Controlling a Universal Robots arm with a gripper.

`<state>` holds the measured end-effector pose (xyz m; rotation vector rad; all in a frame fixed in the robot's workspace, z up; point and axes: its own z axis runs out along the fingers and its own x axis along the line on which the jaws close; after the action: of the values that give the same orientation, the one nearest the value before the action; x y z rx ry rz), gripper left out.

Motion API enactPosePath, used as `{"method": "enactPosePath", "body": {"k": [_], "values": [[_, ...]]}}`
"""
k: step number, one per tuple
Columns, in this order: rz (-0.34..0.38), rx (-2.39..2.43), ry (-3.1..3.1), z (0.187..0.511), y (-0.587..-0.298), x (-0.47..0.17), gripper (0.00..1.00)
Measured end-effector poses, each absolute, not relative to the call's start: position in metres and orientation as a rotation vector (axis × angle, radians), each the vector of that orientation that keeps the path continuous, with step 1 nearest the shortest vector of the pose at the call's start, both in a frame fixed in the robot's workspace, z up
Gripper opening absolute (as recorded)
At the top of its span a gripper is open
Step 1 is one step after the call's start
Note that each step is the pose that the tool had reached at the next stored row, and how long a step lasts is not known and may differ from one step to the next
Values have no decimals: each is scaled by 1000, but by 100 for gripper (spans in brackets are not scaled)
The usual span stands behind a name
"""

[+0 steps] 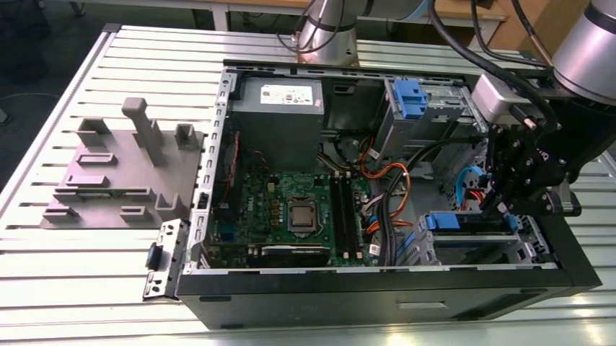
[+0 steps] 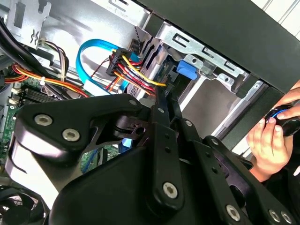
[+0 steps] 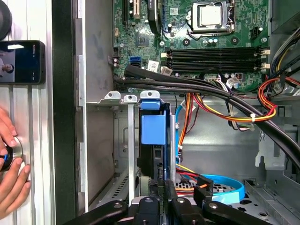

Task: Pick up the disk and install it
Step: 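Insert the first disk wire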

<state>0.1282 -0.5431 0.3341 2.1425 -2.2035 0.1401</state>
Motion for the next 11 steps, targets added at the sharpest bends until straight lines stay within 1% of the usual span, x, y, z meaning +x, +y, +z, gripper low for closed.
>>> {"method": "enactPosePath", "body": {"k": [11], "values": [[140, 2129, -2216, 333, -542, 129, 16]]}}
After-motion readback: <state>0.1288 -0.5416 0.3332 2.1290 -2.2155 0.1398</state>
